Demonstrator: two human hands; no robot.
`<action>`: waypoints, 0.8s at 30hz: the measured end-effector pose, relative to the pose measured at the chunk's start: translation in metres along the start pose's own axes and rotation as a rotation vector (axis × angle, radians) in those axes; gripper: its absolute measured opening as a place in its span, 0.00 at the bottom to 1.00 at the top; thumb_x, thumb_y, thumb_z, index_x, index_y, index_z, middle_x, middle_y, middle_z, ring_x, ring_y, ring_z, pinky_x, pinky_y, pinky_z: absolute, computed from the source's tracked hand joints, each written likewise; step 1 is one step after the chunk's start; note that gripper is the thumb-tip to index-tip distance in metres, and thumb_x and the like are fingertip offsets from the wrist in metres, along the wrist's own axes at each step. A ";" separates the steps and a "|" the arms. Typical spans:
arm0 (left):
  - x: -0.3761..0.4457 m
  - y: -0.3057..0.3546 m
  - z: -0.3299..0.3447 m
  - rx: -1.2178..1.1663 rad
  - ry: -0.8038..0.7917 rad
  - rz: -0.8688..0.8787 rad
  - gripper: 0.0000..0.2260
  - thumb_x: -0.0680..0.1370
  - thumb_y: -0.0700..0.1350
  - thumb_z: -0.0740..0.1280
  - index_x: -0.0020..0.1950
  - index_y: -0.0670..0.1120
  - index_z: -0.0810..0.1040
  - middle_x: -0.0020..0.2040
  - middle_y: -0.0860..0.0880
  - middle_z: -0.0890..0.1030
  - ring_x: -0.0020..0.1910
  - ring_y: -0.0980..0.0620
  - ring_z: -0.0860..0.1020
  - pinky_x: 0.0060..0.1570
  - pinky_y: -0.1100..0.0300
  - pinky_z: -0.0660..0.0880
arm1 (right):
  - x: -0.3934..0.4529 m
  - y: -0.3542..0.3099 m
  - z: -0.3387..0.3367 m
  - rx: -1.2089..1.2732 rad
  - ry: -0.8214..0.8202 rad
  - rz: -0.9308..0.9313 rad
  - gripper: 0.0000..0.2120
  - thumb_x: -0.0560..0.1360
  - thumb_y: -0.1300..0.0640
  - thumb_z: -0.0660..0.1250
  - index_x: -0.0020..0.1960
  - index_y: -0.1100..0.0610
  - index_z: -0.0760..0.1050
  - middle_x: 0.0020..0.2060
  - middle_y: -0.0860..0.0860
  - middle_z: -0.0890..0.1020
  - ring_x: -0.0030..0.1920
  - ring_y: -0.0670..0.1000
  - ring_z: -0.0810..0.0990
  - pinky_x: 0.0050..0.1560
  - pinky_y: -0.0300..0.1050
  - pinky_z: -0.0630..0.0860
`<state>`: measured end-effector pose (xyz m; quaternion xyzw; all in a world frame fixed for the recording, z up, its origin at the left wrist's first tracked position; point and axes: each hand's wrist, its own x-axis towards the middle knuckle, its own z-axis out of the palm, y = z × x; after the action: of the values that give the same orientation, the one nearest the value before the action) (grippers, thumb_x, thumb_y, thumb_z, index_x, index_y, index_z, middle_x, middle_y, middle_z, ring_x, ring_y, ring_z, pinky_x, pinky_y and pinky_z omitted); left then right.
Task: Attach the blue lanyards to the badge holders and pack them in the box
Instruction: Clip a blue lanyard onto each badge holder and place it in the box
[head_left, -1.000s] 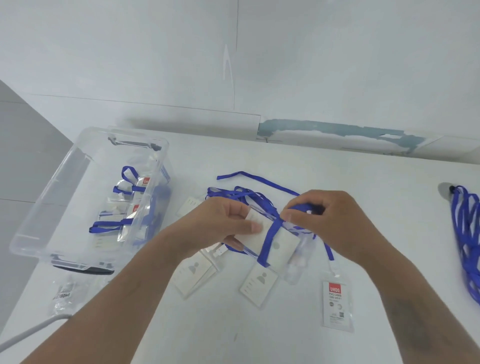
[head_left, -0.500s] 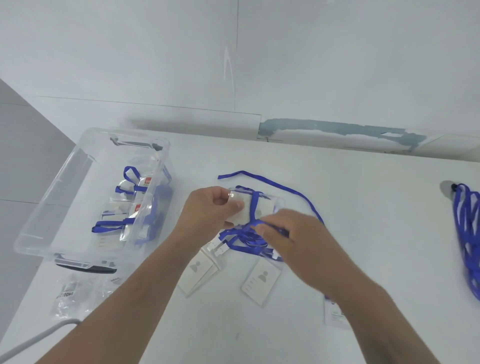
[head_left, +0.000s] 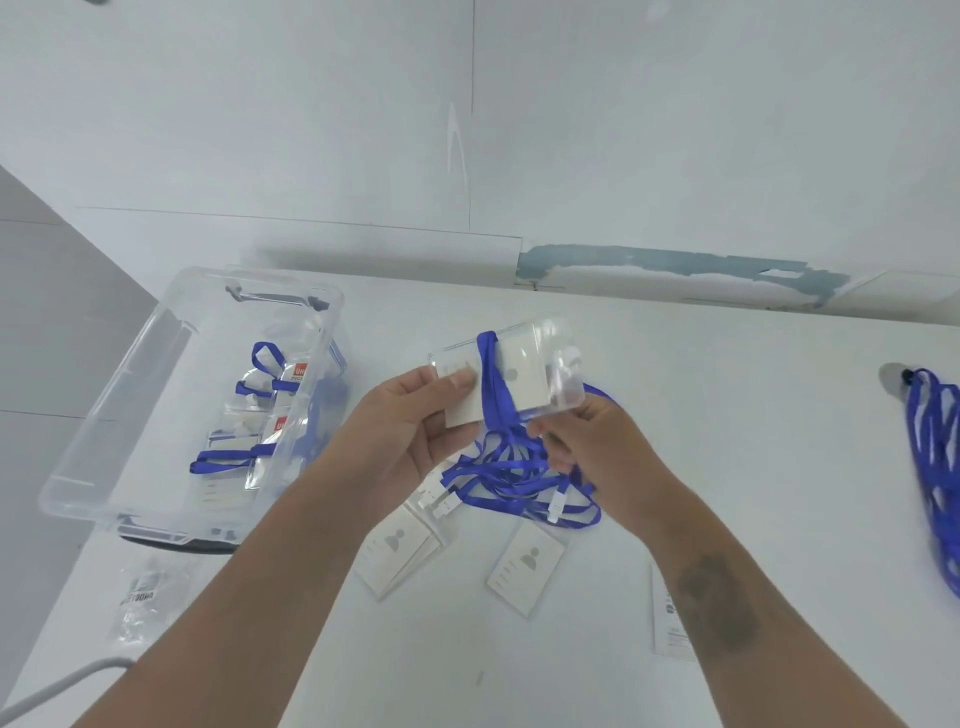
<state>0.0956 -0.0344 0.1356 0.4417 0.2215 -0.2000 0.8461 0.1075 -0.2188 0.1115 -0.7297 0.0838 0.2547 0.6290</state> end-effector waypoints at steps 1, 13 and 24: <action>0.002 -0.002 0.001 0.001 0.053 0.016 0.03 0.73 0.40 0.70 0.44 0.42 0.81 0.41 0.45 0.86 0.36 0.52 0.85 0.34 0.63 0.80 | -0.005 0.002 0.007 -0.070 -0.001 0.013 0.19 0.78 0.58 0.64 0.30 0.51 0.78 0.23 0.48 0.66 0.27 0.49 0.59 0.27 0.37 0.59; 0.002 -0.012 -0.010 0.846 0.031 0.102 0.01 0.76 0.43 0.73 0.46 0.46 0.84 0.40 0.48 0.87 0.41 0.49 0.84 0.39 0.60 0.81 | -0.032 -0.061 -0.014 -0.715 -0.126 -0.253 0.01 0.72 0.48 0.73 0.43 0.43 0.84 0.31 0.40 0.81 0.30 0.41 0.75 0.34 0.34 0.71; 0.003 -0.016 -0.018 0.323 -0.230 -0.201 0.24 0.69 0.42 0.77 0.60 0.32 0.77 0.56 0.35 0.79 0.54 0.39 0.76 0.50 0.51 0.81 | -0.008 -0.020 -0.001 0.534 -0.310 0.096 0.08 0.64 0.56 0.78 0.34 0.56 0.80 0.28 0.49 0.78 0.28 0.48 0.77 0.33 0.39 0.75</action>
<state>0.0859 -0.0282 0.1143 0.5216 0.1318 -0.3654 0.7596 0.1096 -0.2175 0.1332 -0.4862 0.0853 0.3612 0.7911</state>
